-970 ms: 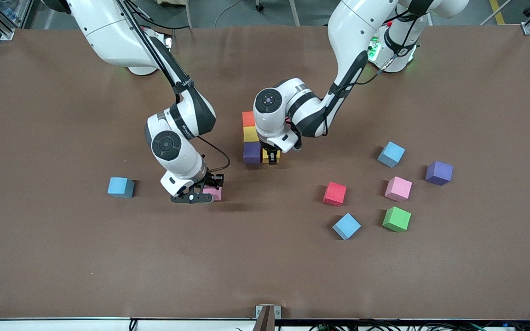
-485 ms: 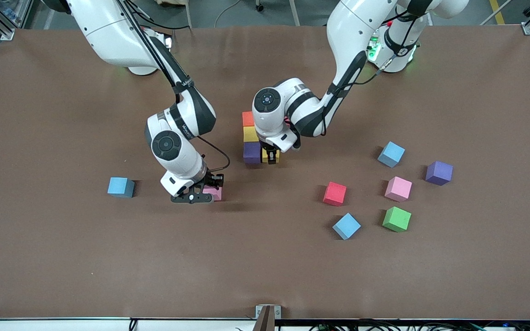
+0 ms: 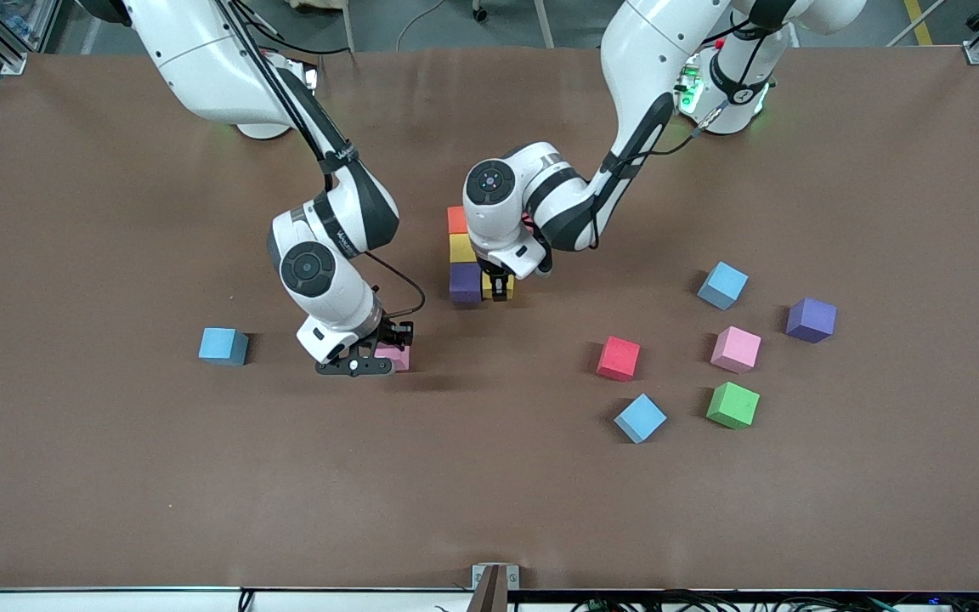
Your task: Arrange 11 blocks into digit 3
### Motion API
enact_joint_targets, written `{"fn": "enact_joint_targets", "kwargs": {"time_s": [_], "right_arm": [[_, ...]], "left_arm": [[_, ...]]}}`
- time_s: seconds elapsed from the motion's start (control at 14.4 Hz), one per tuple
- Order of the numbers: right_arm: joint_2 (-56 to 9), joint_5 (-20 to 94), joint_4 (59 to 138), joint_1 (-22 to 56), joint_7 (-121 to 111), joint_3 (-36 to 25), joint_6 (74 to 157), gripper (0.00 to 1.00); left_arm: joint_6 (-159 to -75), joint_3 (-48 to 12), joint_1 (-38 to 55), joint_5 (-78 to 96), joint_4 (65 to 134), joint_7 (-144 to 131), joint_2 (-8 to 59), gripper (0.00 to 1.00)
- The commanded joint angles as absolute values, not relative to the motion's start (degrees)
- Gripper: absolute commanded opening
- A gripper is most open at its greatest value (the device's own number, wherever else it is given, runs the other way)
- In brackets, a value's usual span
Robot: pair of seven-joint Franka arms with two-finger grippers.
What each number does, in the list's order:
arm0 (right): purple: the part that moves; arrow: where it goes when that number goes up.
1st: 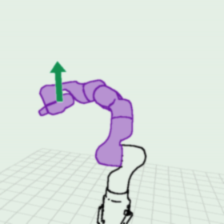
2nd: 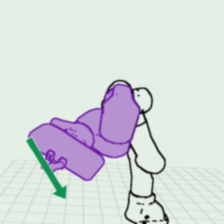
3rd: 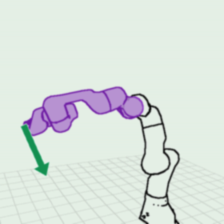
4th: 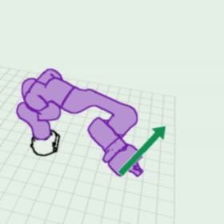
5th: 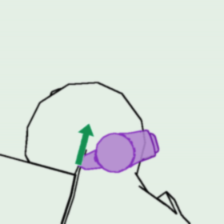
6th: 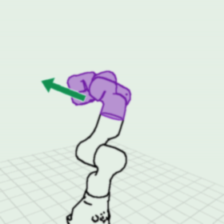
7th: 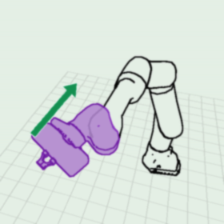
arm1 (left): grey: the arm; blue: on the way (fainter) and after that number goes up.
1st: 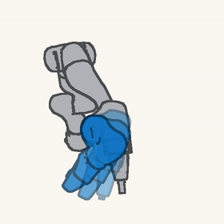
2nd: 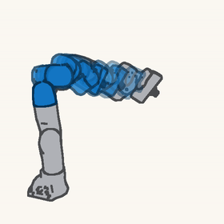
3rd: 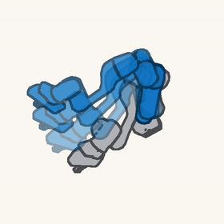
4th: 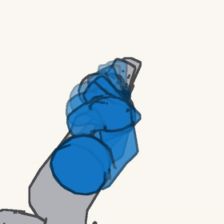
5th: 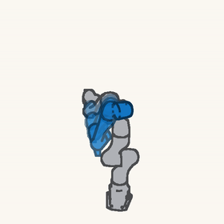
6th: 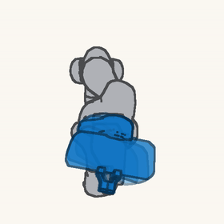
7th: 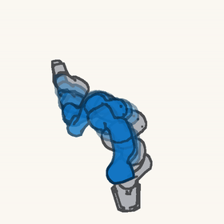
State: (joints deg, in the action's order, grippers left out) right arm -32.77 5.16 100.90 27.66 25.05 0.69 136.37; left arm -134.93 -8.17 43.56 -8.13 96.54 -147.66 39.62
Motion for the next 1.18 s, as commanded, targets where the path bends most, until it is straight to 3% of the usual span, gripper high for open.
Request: {"fn": "enact_joint_targets", "kwargs": {"time_s": [0.0,0.9,1.11], "right_arm": [[-33.4,4.7,99.8,27.2,24.7,1.1,135.8,0.00],[-33.7,4.7,99.8,27.3,24.7,1.1,135.8,0.00],[-33.8,4.7,99.8,27.3,24.7,1.1,135.9,0.00]], "left_arm": [[-135.6,-7.8,44.1,-9.5,95.9,-149.4,40.4,0.24],[-135.6,-7.8,44.2,-9.4,95.3,-150.2,41.0,0.25],[-135.6,-7.7,44.1,-9.4,95.3,-151.3,41.0,0.35]]}}
